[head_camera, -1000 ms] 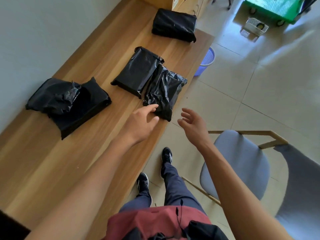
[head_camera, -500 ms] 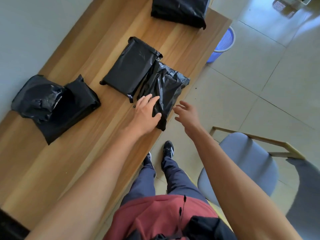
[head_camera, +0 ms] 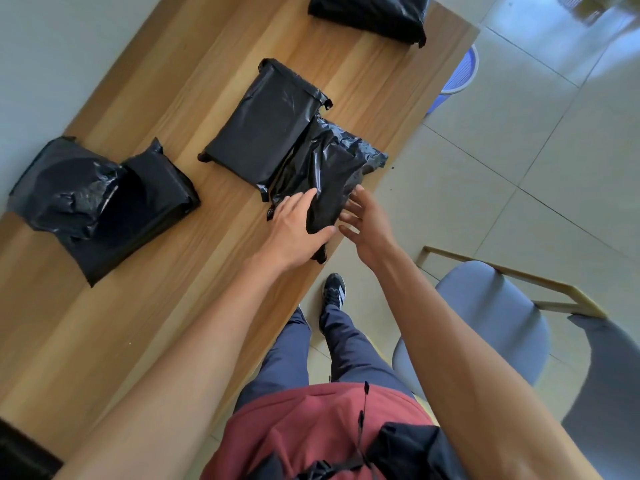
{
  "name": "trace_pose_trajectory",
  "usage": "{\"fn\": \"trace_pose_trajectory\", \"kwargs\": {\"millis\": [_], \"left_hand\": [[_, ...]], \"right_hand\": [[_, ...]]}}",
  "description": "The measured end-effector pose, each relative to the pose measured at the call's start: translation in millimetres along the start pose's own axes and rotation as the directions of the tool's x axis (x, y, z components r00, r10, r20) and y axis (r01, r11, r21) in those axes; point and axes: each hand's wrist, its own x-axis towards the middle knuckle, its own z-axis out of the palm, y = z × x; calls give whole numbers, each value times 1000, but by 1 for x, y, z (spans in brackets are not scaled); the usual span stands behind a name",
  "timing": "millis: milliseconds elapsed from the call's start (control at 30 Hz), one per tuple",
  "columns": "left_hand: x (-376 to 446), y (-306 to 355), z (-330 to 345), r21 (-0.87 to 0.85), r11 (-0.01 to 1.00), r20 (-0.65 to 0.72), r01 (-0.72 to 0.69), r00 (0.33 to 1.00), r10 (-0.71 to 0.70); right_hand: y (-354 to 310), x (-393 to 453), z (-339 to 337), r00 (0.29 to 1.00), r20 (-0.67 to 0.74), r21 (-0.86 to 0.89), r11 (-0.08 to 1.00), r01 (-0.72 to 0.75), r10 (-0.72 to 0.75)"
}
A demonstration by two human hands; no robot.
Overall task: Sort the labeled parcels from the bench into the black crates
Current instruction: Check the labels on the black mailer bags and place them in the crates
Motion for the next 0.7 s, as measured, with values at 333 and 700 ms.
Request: {"fn": "trace_pose_trajectory", "kwargs": {"millis": [333, 700], "left_hand": [[-23, 16, -18, -388, 921, -227, 7, 969, -103], [-51, -3, -66, -910, 414, -93, 21, 963, -254]], "right_hand": [[-13, -34, 34, 982, 138, -92, 986, 141, -127], [-29, -47, 4, 932, 24, -372, 863, 343, -361]]}}
